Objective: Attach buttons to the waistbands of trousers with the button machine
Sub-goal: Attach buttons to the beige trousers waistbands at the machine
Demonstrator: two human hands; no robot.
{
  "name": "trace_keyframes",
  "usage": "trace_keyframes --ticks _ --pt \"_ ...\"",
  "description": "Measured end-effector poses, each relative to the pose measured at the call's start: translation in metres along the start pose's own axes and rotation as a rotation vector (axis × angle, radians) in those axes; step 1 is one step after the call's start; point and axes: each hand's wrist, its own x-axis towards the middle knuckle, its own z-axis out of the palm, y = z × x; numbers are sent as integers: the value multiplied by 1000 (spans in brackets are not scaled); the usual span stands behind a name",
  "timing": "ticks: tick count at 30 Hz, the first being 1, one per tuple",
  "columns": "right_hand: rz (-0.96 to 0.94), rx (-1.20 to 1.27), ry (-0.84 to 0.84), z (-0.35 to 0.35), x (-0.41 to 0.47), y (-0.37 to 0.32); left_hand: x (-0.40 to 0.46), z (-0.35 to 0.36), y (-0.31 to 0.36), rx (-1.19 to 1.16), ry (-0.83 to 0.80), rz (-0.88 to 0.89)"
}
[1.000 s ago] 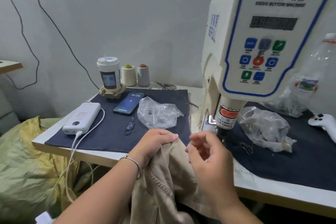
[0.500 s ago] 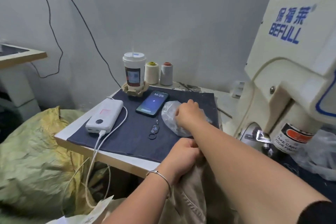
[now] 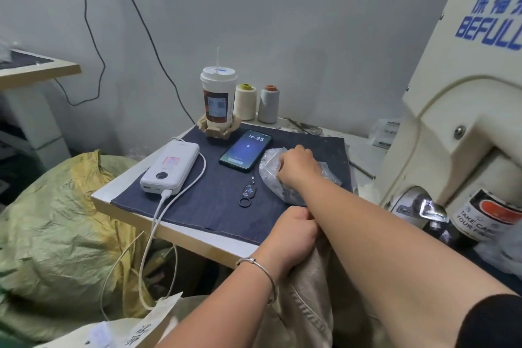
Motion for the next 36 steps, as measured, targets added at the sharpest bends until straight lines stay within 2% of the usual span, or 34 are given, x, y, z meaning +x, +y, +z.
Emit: trace_keyframes --ticks 11,20,28,34,36 --pt "-95 62 113 1 -7 0 2 0 -3 111 7 17" --pt "-69 67 67 1 -5 0 2 -1 -1 122 3 18" --pt "-37 134 167 -5 -20 9 -3 4 1 103 -12 7" --pt "-6 408 290 -25 -67 21 -6 7 10 78 -15 0" --pt "-9 510 323 -32 -96 24 -9 8 12 106 28 -18"
